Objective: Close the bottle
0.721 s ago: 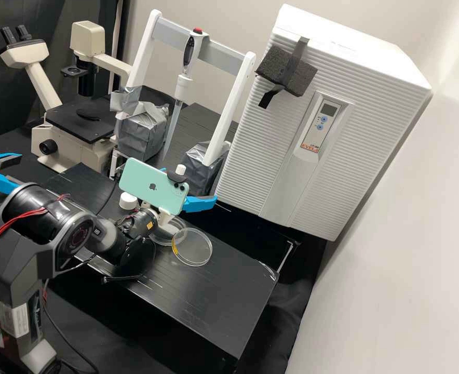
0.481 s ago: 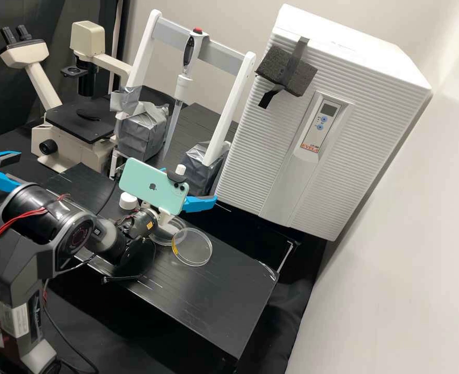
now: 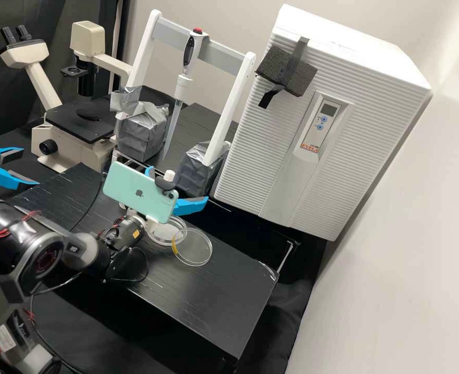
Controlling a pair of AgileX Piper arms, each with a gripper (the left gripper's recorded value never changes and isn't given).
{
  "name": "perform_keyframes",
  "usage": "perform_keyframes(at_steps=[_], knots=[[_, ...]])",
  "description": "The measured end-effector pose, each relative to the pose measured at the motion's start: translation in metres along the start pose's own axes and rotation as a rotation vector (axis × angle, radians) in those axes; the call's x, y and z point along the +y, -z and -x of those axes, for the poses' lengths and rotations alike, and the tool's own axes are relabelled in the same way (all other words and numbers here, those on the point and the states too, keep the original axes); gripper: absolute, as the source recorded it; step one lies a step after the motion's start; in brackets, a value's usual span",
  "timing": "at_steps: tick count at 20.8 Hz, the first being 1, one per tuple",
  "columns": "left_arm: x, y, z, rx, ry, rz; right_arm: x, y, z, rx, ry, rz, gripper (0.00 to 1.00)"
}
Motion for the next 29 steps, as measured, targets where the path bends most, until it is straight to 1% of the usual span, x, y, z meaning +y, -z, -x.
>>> perform_keyframes(at_steps=[1, 4, 6, 8, 9, 11, 16, 20, 24, 29], knots=[[0.0, 0.0, -0.0007, -0.001, -0.001, 0.0, -0.003, 0.001, 0.006, 0.007, 0.01, -0.002, 1.0], [0.001, 0.002, -0.0039, -0.001, -0.003, -0.001, -0.016, 0.003, 0.026, 0.029, 0.079, -0.006, 1.0], [0.001, 0.002, -0.005, -0.014, 0.002, -0.008, -0.022, 0.003, 0.035, 0.041, 0.117, 0.002, 1.0], [0.0, 0.001, -0.005, -0.024, 0.008, -0.013, -0.026, 0.001, 0.043, 0.038, 0.136, -0.007, 1.0], [0.0, 0.001, -0.005, -0.025, 0.008, -0.013, -0.028, 0.001, 0.045, 0.04, 0.144, -0.008, 1.0], [0.0, 0.0, -0.0053, -0.03, 0.01, -0.015, -0.03, 0.002, 0.047, 0.049, 0.154, -0.008, 1.0], [0.0, -0.002, -0.0059, -0.037, 0.013, -0.016, -0.032, 0.005, 0.048, 0.069, 0.16, -0.007, 1.0], [0.0, -0.002, -0.0059, -0.037, 0.013, -0.016, -0.037, 0.009, 0.047, 0.09, 0.188, -0.009, 1.0], [-0.001, -0.002, -0.0055, -0.037, 0.014, -0.015, -0.043, 0.01, 0.042, 0.093, 0.212, -0.01, 1.0], [-0.001, -0.002, -0.0055, -0.037, 0.014, -0.015, -0.044, 0.009, 0.042, 0.092, 0.213, -0.009, 1.0]])
